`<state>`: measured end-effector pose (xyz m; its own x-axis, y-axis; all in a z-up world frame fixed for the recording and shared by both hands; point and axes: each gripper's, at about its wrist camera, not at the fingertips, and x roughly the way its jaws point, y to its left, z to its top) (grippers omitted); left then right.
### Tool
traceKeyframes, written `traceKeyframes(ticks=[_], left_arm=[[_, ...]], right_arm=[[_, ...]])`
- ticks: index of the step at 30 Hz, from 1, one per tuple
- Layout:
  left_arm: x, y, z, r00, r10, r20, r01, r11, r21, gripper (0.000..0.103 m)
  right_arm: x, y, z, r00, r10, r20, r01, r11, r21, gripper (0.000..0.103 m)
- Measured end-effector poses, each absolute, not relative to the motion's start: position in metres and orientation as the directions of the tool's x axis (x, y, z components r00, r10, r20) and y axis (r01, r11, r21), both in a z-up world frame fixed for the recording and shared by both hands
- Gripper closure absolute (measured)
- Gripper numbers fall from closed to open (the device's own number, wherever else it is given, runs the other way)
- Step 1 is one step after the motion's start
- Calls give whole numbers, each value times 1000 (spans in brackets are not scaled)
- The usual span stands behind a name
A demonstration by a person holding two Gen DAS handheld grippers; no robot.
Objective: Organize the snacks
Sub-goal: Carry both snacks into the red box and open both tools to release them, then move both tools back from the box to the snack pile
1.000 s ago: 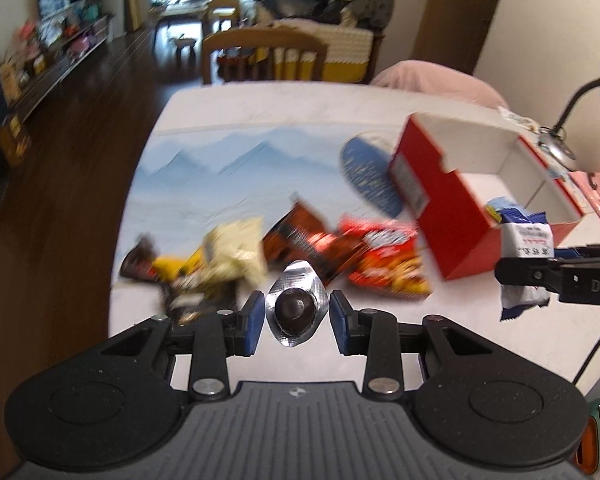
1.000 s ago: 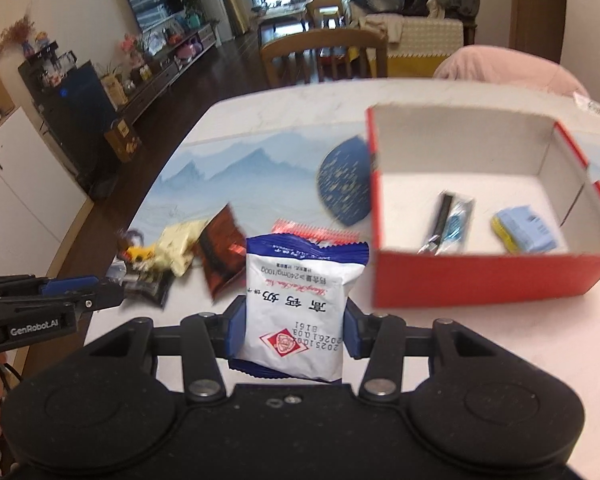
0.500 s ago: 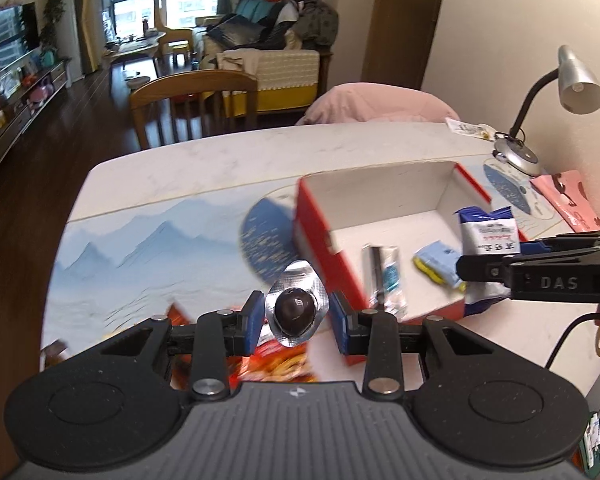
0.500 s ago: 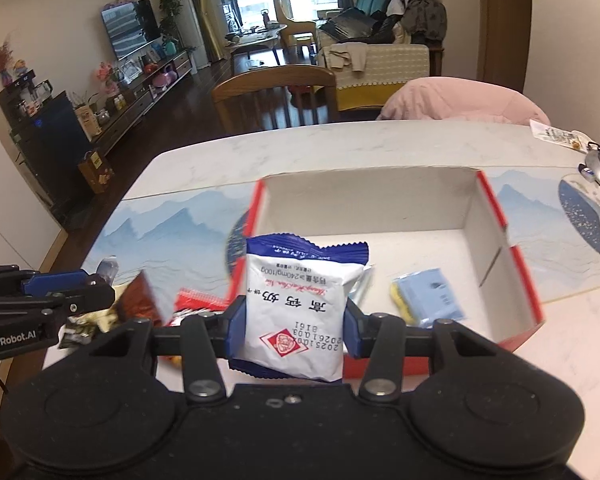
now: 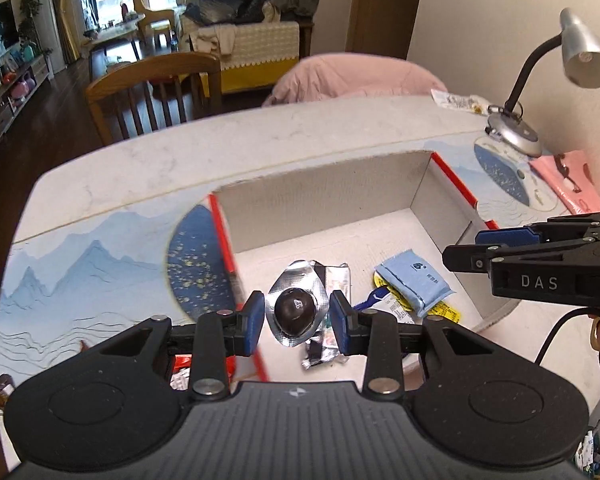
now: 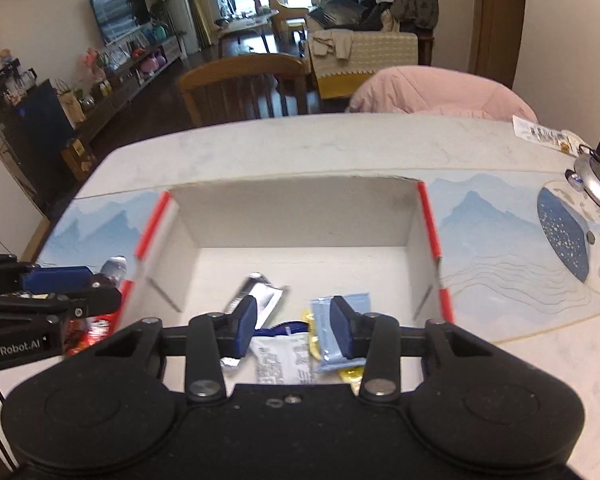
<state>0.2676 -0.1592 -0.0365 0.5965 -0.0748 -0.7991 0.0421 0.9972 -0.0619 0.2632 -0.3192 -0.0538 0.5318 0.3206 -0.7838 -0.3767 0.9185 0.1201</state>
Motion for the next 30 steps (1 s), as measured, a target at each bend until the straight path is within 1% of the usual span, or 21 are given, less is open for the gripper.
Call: traceKeyframes(ticks=[2,6,12,15,19,25,27,30], left_arm=[[281,-165,-44,571,-76,-818,34,997,-68,69],[307,-180,-65,532,-36,-846,44,999,-15,69],[336,-193,-103,441,8,-897,38,999,27,69],[341,-199,-113,412,13,-911,50,998,37,68],[344,-205,-122,381,9,-925,70,997,39,68],[344,-205,-126,363,5,-932,59,998,28,67],[342,-203,-125,365,-1,-931,53,998,20,64],[338,-201,-122,381,-9,-924,43,999,8,63]], right_arm=[[272,-326,-61,510,328,-795,-383,914,132,63],[283,-338,-73,488,319,-812,-380,916,131,61],[289,-344,-87,449,330,-830,-396,907,146,60],[291,-346,-94,431,334,-838,-408,901,149,59],[291,-347,-97,420,337,-843,-421,895,148,53],[292,-352,-96,412,347,-843,-423,892,160,51],[291,-353,-96,411,351,-842,-422,891,165,49],[289,-354,-94,409,354,-841,-424,890,169,49]])
